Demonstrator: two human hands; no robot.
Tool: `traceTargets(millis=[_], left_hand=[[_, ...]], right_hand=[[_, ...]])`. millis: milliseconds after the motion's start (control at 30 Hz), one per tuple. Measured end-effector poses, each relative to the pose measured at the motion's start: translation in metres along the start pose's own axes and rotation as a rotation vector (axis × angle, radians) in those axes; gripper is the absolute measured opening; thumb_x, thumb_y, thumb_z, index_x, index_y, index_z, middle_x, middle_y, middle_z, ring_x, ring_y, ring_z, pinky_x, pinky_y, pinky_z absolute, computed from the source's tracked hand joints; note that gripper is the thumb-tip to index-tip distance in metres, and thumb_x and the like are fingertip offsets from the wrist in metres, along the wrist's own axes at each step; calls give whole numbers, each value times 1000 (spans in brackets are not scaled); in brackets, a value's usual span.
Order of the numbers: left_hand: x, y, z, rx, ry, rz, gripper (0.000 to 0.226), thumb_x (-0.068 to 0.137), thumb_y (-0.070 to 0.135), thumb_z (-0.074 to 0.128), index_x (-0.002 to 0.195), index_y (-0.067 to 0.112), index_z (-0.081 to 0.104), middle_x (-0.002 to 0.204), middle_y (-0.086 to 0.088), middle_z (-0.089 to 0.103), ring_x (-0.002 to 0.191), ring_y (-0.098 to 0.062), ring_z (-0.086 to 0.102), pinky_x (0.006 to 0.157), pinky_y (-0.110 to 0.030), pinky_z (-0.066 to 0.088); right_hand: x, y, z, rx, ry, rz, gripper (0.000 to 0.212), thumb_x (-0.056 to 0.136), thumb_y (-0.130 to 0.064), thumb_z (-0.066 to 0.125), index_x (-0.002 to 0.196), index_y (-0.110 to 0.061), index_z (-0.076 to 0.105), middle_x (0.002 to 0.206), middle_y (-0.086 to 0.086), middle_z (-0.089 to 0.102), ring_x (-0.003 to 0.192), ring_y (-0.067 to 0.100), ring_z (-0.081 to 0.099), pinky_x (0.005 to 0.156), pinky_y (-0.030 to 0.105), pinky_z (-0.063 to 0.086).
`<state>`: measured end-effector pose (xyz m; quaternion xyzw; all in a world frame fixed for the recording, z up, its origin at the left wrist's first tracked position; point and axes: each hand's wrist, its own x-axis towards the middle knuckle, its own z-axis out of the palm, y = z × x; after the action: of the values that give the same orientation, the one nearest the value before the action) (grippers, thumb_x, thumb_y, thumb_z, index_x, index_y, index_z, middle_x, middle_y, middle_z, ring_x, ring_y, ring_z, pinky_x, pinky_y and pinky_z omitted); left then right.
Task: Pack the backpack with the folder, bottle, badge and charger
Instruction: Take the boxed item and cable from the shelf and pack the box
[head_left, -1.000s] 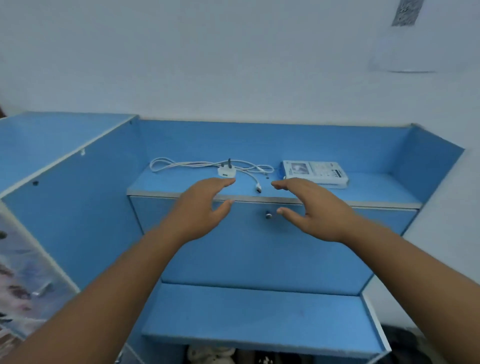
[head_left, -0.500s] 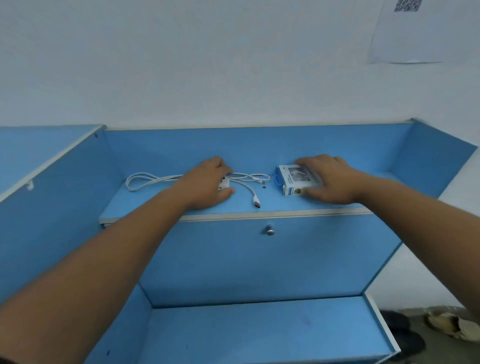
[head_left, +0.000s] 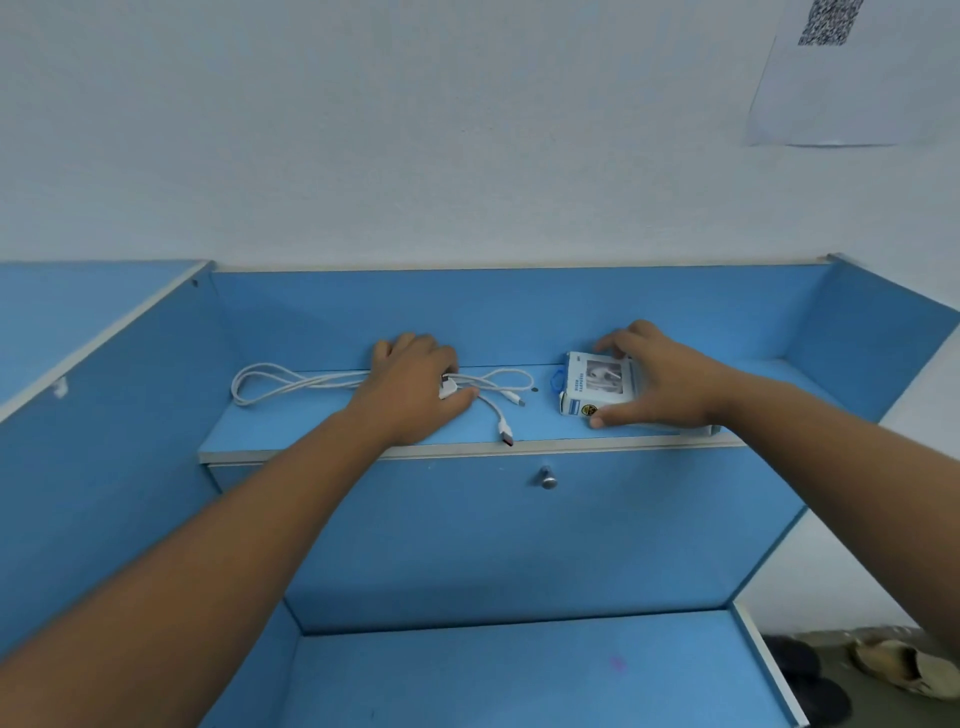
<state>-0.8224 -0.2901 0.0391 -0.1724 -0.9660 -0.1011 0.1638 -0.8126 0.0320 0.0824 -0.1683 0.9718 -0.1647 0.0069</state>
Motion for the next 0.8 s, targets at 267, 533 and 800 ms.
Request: traceTargets(millis=[267, 533, 800], left_hand=[[-3, 3, -6, -17, 12, 91, 30, 88, 52, 57, 87, 23, 49, 84, 4, 49, 85, -23, 53, 67, -32, 34], [-3, 5, -14, 103, -36, 97, 47, 88, 71, 46, 103, 26, 51, 85, 2, 57, 79, -26, 58, 65, -35, 42], [-6, -3, -10, -14, 3, 233, 63, 75, 84, 40, 94, 28, 61, 91, 8, 50, 76, -22, 58, 69, -36, 49]], right_hand=[[-12, -3, 13, 29, 118, -22, 81, 60, -69, 81, 128, -38, 50, 118, -11, 42, 105, 14, 56, 87, 30, 46], [-5, -3, 16, -130, 0, 75, 107, 57, -87, 61, 145, -31, 36, 135, -4, 51, 121, 22, 49, 106, 43, 39], [-17, -7, 20, -150, 56, 106, 105, 58, -89, 54, 144, -30, 39, 130, -4, 56, 118, 22, 54, 103, 43, 43]])
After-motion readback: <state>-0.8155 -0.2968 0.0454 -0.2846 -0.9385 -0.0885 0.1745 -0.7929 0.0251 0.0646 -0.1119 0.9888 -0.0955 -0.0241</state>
